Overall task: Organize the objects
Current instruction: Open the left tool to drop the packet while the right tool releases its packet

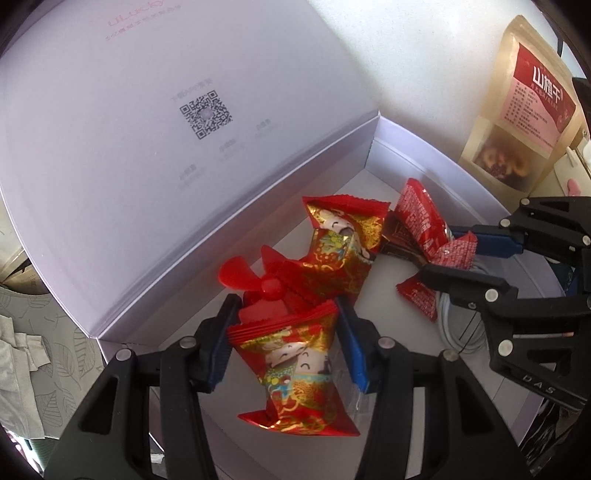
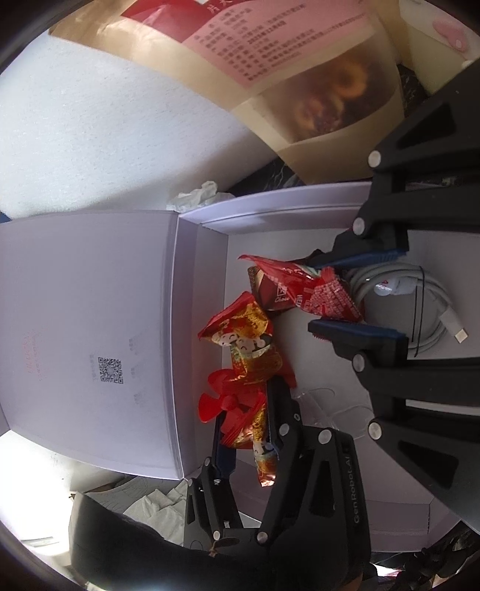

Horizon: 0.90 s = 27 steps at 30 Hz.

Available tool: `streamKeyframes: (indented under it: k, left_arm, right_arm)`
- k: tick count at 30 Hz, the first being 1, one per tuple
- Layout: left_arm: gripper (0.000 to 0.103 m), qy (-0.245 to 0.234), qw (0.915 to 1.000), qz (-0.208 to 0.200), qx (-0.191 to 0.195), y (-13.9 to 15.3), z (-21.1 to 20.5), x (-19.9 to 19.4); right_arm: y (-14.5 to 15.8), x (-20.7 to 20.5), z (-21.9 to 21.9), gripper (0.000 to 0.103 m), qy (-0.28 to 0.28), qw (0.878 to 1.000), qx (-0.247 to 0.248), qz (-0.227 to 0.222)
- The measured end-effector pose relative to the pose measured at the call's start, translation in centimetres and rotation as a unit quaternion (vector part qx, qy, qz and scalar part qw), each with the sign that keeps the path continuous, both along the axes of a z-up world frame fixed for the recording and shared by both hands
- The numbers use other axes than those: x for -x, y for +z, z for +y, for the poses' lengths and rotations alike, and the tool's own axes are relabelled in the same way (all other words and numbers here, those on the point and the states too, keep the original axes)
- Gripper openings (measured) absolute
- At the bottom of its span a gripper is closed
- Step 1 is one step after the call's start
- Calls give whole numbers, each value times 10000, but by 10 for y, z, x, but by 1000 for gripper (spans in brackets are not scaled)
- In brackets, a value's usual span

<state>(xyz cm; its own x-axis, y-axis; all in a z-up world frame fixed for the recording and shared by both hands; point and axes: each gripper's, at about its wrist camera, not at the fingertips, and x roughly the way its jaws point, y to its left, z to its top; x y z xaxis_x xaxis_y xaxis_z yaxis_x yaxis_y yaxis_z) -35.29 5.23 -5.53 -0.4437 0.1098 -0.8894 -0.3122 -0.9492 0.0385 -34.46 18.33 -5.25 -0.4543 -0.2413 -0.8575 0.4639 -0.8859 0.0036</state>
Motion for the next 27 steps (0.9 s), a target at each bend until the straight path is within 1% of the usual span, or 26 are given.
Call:
streamKeyframes:
  k: [6, 12, 15, 17, 19, 20, 21, 23, 25, 27]
  left_arm:
    - [50, 91, 10000, -23, 28, 0, -2, 0]
    - [50, 218, 9996, -131, -95, 4, -7, -4]
    - [50, 319, 9994, 5, -104, 12, -9, -8]
    - [50, 352, 9991, 229, 23, 20, -9, -14]
    - [51, 361, 9988, 326, 105, 25, -8, -18]
    - [51, 362, 9988, 327, 77, 27, -9, -20]
    - [51, 361, 9988, 320, 10, 30, -10, -22]
    - [51, 368, 9988, 330, -54, 34, -10, -26]
    - [51, 373, 9987, 349, -65, 37, -11, -30]
    - [51, 369, 9987, 349, -56, 40, -11, -34]
  right_arm:
    - [2, -2, 0, 26, -36, 9999, -67, -68]
    - [8, -8, 0, 26, -142, 9997, -184, 4]
    - [13, -13, 0, 27, -134, 9997, -195, 38]
    - [15, -17, -1, 27, -138, 9997, -210, 61]
    - [18, -24, 3, 33, -144, 9996, -218, 55]
    - [18, -23, 7, 33, -150, 9997, -207, 51]
    - [14, -4, 14, 34, -146, 9997, -184, 47]
    - [17, -13, 16, 35, -156, 9998, -134, 61]
    - [21, -15, 19, 40, -189, 9997, -110, 97]
    - [25, -17, 21, 41, -197, 9996, -118, 134]
